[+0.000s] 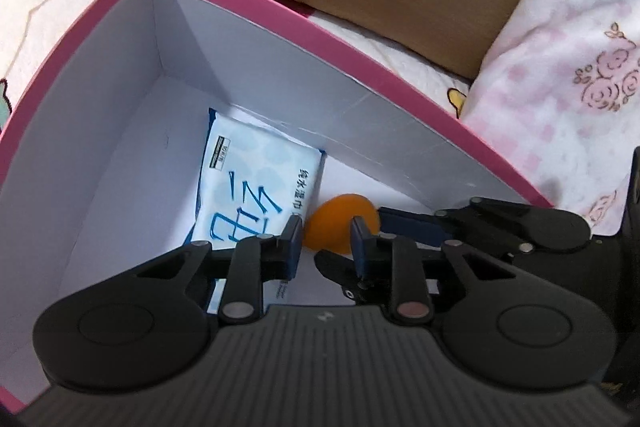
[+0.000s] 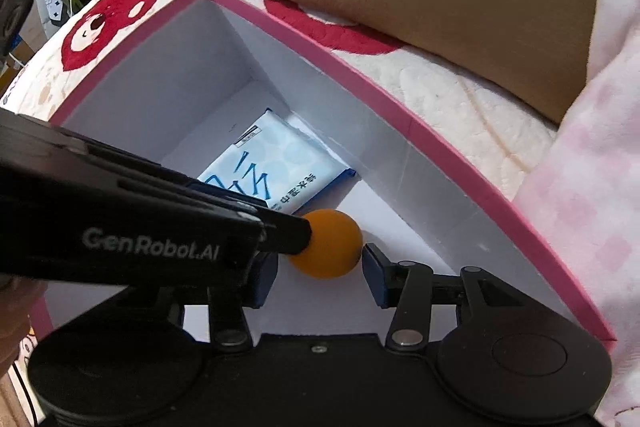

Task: Organize objects
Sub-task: 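Lower the orange sponge into the pink box beside the wet-wipe pack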

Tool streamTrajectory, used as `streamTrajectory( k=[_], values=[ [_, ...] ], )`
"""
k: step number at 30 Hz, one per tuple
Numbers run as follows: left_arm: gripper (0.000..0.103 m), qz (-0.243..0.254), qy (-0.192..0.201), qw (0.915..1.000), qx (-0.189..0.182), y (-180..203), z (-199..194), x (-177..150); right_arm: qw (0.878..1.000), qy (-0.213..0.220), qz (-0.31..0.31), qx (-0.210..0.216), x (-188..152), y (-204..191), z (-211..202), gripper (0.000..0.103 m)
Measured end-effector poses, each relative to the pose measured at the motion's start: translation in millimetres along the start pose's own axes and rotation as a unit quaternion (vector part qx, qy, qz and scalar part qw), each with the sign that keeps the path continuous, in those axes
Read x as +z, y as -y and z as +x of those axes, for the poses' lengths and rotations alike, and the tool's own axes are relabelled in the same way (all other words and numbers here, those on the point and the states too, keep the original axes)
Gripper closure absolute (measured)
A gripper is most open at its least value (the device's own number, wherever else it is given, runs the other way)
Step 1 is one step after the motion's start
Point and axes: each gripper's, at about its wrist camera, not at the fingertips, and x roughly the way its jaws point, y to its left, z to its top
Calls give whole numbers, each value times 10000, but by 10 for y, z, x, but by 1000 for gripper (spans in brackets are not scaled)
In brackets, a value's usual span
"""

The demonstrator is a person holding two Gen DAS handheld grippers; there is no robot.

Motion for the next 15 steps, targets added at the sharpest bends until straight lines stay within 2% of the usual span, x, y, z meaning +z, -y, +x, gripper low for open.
streamTrajectory(
  k=[2,6,12,15],
  values=[
    [78,-42,42,10000,-41,-22,7,14,9998,-1,-153,-135,23,-22,3,51],
    [78,119,221,9996,137,-14,-52,2,9988,124,-376,-277,27,-32,-36,58],
    [78,209,342,9992,-81,8,-102,6,9952,474,-800,-292,-15,-132,-135,57],
    [78,338,327,9988,97,81,-45,20,9936,463,-965,-363,-56,-146,-131,57]
  ],
)
